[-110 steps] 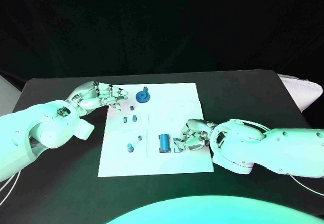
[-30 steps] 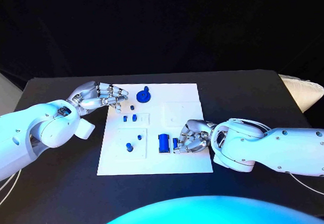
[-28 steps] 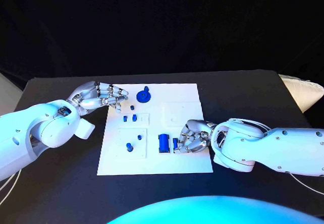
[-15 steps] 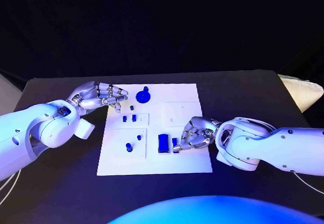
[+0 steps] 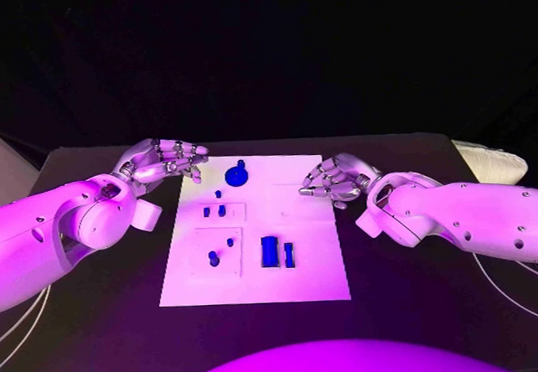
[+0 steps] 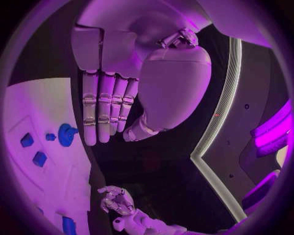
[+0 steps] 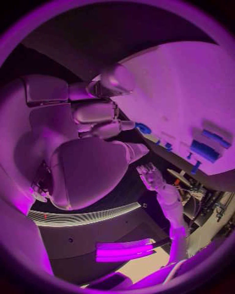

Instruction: Assemble the parts on the task board

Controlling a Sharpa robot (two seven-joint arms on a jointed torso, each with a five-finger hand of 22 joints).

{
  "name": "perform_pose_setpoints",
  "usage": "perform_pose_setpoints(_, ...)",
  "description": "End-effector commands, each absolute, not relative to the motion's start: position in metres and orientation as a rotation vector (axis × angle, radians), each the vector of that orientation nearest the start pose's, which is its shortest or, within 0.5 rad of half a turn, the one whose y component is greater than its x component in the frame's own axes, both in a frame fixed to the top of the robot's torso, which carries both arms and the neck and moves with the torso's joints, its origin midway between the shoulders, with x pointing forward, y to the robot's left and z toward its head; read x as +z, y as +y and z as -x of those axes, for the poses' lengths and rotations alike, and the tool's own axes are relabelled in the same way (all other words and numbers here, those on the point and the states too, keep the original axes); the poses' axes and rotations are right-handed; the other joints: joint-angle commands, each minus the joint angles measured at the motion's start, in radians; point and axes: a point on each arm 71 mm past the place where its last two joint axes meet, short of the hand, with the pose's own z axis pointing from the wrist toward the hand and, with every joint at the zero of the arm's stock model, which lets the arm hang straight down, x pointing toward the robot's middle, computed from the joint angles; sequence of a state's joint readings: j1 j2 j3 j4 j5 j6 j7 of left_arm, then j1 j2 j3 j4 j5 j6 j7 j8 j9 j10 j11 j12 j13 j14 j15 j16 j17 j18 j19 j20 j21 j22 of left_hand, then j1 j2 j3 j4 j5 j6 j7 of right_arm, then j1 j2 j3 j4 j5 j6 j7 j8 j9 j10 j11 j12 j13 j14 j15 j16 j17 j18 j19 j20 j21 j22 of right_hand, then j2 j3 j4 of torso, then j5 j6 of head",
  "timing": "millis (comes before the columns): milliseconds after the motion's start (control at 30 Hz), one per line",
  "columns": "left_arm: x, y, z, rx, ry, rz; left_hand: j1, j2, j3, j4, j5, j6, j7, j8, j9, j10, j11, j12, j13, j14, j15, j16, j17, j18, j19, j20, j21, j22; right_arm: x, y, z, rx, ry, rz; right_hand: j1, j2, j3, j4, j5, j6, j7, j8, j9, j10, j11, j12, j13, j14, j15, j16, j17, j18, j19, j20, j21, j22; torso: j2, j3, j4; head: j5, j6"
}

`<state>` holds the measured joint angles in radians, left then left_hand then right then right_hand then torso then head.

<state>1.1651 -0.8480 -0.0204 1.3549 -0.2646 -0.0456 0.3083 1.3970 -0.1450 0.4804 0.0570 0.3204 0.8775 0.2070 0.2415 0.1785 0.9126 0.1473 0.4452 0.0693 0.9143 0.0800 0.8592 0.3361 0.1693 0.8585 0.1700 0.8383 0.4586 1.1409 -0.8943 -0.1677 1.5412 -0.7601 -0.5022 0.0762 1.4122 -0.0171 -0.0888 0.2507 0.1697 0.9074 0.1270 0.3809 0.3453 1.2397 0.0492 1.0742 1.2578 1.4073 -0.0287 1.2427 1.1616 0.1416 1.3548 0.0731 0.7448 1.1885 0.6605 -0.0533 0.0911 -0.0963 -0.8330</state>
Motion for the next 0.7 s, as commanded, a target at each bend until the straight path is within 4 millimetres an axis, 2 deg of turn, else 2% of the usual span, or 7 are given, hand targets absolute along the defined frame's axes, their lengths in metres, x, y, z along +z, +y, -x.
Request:
perform_pose_setpoints(33, -0.196, 0.255, -0.515, -1.544, 1.448, 0.971, -0.016, -0.003, 0.007, 0.012, -0.002, 0.002, -0.003, 0.005, -0.003, 0.018, -0.001, -0.006, -0.004, -0.038, 0.008, -0.061, -0.024, 0.011, -0.035, 0.007, -0.043, -0.023, -0.245, -0.248, -0.475, 1.11, 1.554, -0.783, 0.055, 0.007, 0.023, -0.01, -0.008, -0.019, 0.008, 0.003, -0.004, -0.139, 0.003, -0.193, -0.119, -0.085, 0.006, -0.16, -0.156, 0.039, -0.083, 0.008, -0.298, -0.155, -0.021, -0.0004, -0.0049, 0.01, 0.037)
perform_pose_setpoints(467, -0.203, 0.265, -0.548, -1.469, 1.273, 1.037, -0.019, -0.02, 0.049, 0.033, -0.006, -0.04, -0.021, -0.004, -0.013, 0.082, 0.045, -0.336, -0.007, -0.076, 0.084, -0.55, -0.147, 0.012, -0.101, 0.105, -0.492, -0.301, -0.246, -0.261, -0.527, 1.182, 1.396, -0.896, 0.11, -0.13, 0.448, 0.017, -0.021, -0.009, 0.067, -0.11, -0.117, -0.156, 0.082, -0.893, -1.011, -0.318, 0.101, -0.939, -0.658, 0.037, -0.235, 0.099, -0.682, -0.629, -0.046, 0.0129, -0.0129, 0.039, 0.157)
perform_pose_setpoints(500, -0.206, 0.261, -0.545, -1.467, 1.374, 1.013, -0.428, 0.145, -0.48, -0.057, -0.32, -0.877, -0.207, -0.242, -0.178, -0.913, -0.147, -0.445, -0.069, -0.914, -0.08, -0.859, -0.336, -0.169, -0.858, -0.17, -0.838, -0.459, -0.248, -0.264, -0.525, 1.062, 1.445, -0.86, -0.34, 0.017, 0.089, -0.251, -0.17, -0.907, -0.127, -0.381, -0.345, -0.483, -0.049, -1.074, -1.258, -0.641, 0.029, -1.243, -1.162, -0.142, -0.563, -0.073, -0.745, -1.188, -0.041, 0.0081, -0.0125, 0.033, 0.137)
perform_pose_setpoints(567, -0.207, 0.26, -0.544, -1.465, 1.371, 1.015, -0.477, 0.145, -0.48, -0.057, -0.32, -0.877, -0.207, -0.242, -0.178, -0.913, -0.147, -0.445, -0.069, -0.914, -0.08, -0.859, -0.336, -0.169, -0.858, -0.17, -0.838, -0.459, -0.248, -0.262, -0.524, 1.066, 1.44, -0.865, -0.394, 0.017, 0.089, -0.251, -0.17, -0.907, -0.127, -0.381, -0.345, -0.518, -0.049, -1.074, -1.258, -0.681, 0.029, -1.243, -1.162, -0.142, -0.607, -0.073, -0.745, -1.188, -0.044, 0.0097, -0.0151, 0.035, 0.141)
perform_pose_setpoints(600, -0.207, 0.259, -0.544, -1.463, 1.369, 1.017, -0.512, 0.145, -0.48, -0.057, -0.32, -0.877, -0.207, -0.242, -0.178, -0.913, -0.147, -0.445, -0.069, -0.914, -0.08, -0.859, -0.336, -0.169, -0.858, -0.17, -0.838, -0.459, -0.248, -0.261, -0.523, 1.07, 1.436, -0.87, -0.432, 0.017, 0.089, -0.251, -0.17, -0.907, -0.127, -0.381, -0.345, -1.24, -0.049, -1.074, -1.258, -0.707, 0.029, -1.243, -1.162, -0.142, -0.634, -0.073, -0.745, -1.188, -0.046, 0.0111, -0.0176, 0.038, 0.144)
perform_pose_setpoints(633, -0.207, 0.258, -0.543, -1.461, 1.367, 1.019, -0.544, 0.145, -0.48, -0.057, -0.32, -0.877, -0.207, -0.242, -0.178, -0.913, -0.147, -0.445, -0.069, -0.914, -0.08, -0.859, -0.336, -0.169, -0.858, -0.17, -0.838, -0.459, -0.248, -0.259, -0.522, 1.075, 1.431, -0.877, -0.467, 0.017, 0.089, -0.251, -0.17, -0.907, -0.127, -0.381, -0.345, -1.24, -0.049, -1.074, -1.258, -1.407, 0.029, -1.243, -1.162, -0.142, -1.355, -0.073, -0.745, -1.188, -0.049, 0.013, -0.0209, 0.04, 0.148)
perform_pose_setpoints(700, -0.208, 0.255, -0.541, -1.454, 1.359, 1.026, -0.607, 0.145, -0.48, -0.057, -0.32, -0.877, -0.207, -0.242, -0.178, -0.913, -0.147, -0.445, -0.069, -0.914, -0.08, -0.859, -0.336, -0.169, -0.858, -0.17, -0.838, -0.459, -0.247, -0.255, -0.519, 1.089, 1.416, -0.896, -0.538, 0.017, 0.089, -0.251, -0.17, -0.907, -0.127, -0.381, -0.345, -1.24, -0.049, -1.074, -1.258, -1.407, 0.029, -1.243, -1.162, -0.142, -1.355, -0.073, -0.745, -1.188, -0.058, 0.0182, -0.03, 0.047, 0.159)
